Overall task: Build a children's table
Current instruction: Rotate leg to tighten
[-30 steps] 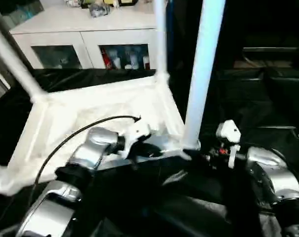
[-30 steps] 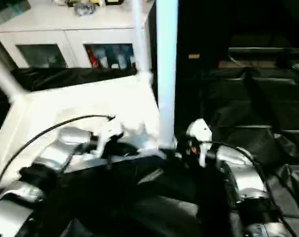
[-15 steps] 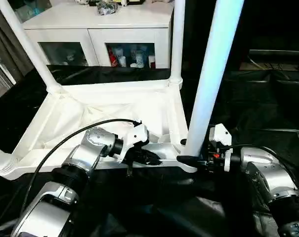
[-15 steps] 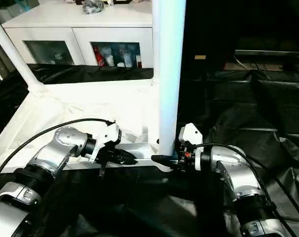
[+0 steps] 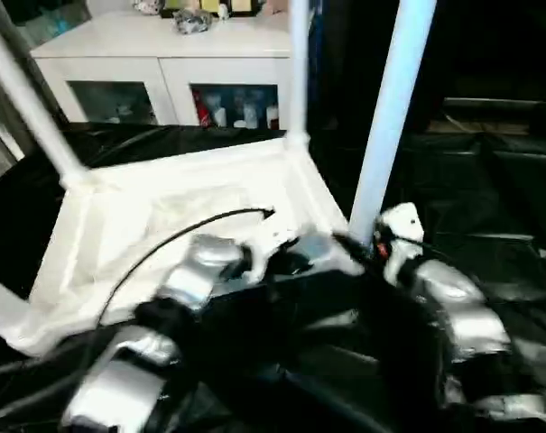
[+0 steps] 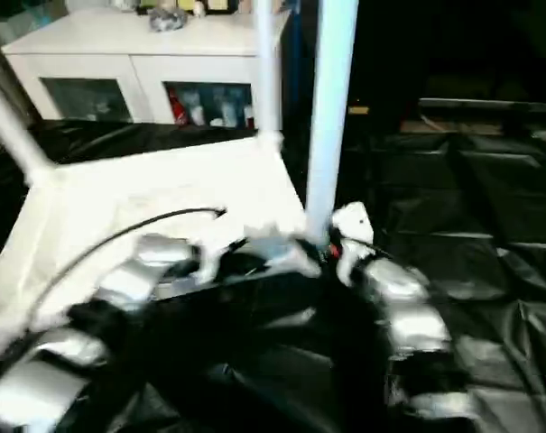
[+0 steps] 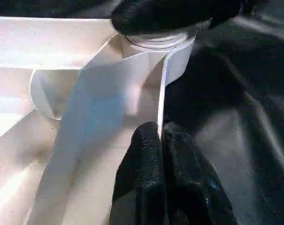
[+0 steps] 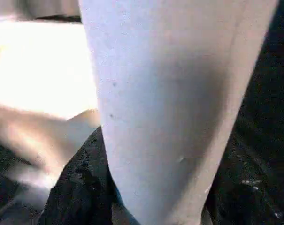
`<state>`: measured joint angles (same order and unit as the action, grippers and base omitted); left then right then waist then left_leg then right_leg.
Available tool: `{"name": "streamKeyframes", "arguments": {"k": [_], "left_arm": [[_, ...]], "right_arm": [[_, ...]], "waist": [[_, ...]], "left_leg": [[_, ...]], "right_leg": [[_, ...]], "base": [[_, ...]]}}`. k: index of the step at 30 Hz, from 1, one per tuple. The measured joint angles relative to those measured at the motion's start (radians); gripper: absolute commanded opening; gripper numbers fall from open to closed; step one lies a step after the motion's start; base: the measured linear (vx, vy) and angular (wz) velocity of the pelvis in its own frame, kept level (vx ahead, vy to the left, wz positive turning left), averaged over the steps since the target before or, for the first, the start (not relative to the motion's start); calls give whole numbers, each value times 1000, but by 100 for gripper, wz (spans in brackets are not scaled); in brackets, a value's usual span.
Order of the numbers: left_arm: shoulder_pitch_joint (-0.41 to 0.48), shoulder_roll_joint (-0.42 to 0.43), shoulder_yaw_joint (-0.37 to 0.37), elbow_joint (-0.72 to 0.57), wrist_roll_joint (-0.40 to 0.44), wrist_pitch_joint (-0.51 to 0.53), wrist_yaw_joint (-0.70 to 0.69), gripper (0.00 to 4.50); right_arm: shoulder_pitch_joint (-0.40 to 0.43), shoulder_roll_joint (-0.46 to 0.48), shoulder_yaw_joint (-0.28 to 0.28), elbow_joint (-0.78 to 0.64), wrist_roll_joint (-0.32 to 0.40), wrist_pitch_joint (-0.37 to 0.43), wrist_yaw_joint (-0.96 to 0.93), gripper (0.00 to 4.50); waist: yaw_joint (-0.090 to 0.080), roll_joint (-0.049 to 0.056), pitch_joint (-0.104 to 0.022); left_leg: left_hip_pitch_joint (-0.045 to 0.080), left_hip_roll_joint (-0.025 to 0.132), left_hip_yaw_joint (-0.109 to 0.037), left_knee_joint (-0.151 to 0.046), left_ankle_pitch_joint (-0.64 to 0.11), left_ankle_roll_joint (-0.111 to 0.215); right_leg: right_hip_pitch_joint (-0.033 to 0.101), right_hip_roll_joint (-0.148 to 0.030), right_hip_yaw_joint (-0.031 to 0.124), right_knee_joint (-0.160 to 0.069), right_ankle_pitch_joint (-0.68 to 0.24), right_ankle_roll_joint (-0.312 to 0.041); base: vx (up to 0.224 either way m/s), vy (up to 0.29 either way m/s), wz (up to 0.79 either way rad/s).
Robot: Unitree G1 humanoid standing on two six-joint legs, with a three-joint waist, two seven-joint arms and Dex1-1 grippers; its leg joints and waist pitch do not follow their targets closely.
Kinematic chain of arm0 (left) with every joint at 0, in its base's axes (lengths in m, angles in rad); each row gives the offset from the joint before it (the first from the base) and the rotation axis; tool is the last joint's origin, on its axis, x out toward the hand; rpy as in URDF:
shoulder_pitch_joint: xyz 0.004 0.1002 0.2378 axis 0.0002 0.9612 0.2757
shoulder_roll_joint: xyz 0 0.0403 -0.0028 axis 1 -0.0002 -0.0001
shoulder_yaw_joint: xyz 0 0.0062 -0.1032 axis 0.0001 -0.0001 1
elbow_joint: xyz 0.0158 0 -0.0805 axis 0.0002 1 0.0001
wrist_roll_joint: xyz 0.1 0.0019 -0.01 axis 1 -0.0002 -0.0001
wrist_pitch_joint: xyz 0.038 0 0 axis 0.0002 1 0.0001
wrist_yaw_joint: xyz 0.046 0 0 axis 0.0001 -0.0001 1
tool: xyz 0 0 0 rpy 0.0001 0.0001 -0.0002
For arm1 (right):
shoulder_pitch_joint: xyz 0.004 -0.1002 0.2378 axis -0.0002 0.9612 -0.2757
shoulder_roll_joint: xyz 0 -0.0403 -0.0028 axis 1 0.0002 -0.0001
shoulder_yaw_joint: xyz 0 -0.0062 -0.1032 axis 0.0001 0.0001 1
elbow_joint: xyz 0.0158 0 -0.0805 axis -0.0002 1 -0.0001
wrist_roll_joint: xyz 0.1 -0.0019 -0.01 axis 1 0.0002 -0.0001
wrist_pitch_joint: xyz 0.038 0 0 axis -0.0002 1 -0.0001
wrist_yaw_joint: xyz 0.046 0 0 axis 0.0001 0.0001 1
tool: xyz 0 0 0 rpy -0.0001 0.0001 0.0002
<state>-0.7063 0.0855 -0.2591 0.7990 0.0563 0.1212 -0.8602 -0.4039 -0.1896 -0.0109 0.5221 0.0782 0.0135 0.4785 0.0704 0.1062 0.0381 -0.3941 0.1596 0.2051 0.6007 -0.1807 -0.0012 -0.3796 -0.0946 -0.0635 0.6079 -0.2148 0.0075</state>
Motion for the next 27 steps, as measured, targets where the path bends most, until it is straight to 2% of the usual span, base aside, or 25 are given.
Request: {"name": "streamKeyframes", "arguments": {"k": [2, 5, 6, 7, 10, 11, 16, 18, 20, 23, 27], "left_arm": [[-2, -19, 6, 9, 0, 8, 25, 0], [-1, -24, 6, 12, 0, 10, 27, 0], [-1, -25, 6, 12, 0, 10, 23, 0], [-1, -25, 6, 12, 0, 10, 19, 0], [-1, -14, 11, 12, -5, 3, -9, 0], [-1, -7, 11, 12, -8, -1, -27, 0], [32, 61, 4, -25, -38, -38, -169, 0], [55, 108, -11, -63, -57, -52, -256, 0], [65, 135, -14, -80, -64, -60, -308, 0], [65, 167, -17, -89, -73, -60, -391, 0], [65, 190, -28, -89, -80, -60, -451, 0]], "right_arm": [[-1, 29, -6, 9, -23, -15, -80, 203], [5, 38, -6, 9, -34, -27, -104, 203], [9, 38, -12, 1, -28, -23, -93, 258], [13, 38, -17, -4, -16, -21, -81, 272], [32, 27, -31, -46, 38, 1, 6, 292], [36, 10, -28, -54, 45, 4, 48, 318], [62, -90, 21, -113, 90, 28, 279, 329], [91, -156, 43, -165, 129, 54, 411, 329], [96, -177, 59, -171, 147, 61, 476, 329], [97, -217, 79, -174, 154, 49, 570, 329], [100, -242, 99, -173, 157, 55, 650, 329]], "waist": [[-10, 3, 0], [-18, 9, -1], [-18, 10, -2], [-19, 10, -2], [-22, 12, -3], [-24, 13, -3], [-27, 19, -6], [-23, 20, -6], [-20, 21, -6], [-8, 23, -6], [1, 22, -5]], "left_leg": [[5, -1, 0, -2, 0, 0], [10, -3, -1, -11, 0, 0], [9, -3, -1, -11, 0, 0], [10, -3, -1, -11, 0, 0], [7, -4, -1, -11, 0, 0], [7, -4, -1, -11, 0, 0], [6, -2, -2, -13, 0, 0], [4, -1, -3, -13, 0, 1], [1, 2, -3, -13, 2, 5], [-11, 3, -3, -9, 3, 5], [-12, 2, -2, -5, 2, 5]], "right_leg": [[3, 0, 0, -4, -1, 1], [14, 0, -1, -16, -1, 1], [15, 0, 0, -17, -1, 1], [15, 0, 0, -17, 0, 1], [17, 0, 0, -17, 4, -5], [16, 0, 0, -16, 4, -5], [14, 0, -3, -14, 4, -3], [12, 1, -5, -13, 1, 0], [9, 3, -7, -13, 0, 0], [-3, 2, -7, -7, 0, 0], [-3, 1, -5, -6, 1, -1]], "base": [[0, 0, 0], [0, 0, 0], [0, 0, 0], [0, 0, 0], [0, 0, 0], [0, 0, 0], [10, -4, 0], [52, -19, -1], [0, 0, 0], [0, 0, 0], [0, 0, 0]]}}
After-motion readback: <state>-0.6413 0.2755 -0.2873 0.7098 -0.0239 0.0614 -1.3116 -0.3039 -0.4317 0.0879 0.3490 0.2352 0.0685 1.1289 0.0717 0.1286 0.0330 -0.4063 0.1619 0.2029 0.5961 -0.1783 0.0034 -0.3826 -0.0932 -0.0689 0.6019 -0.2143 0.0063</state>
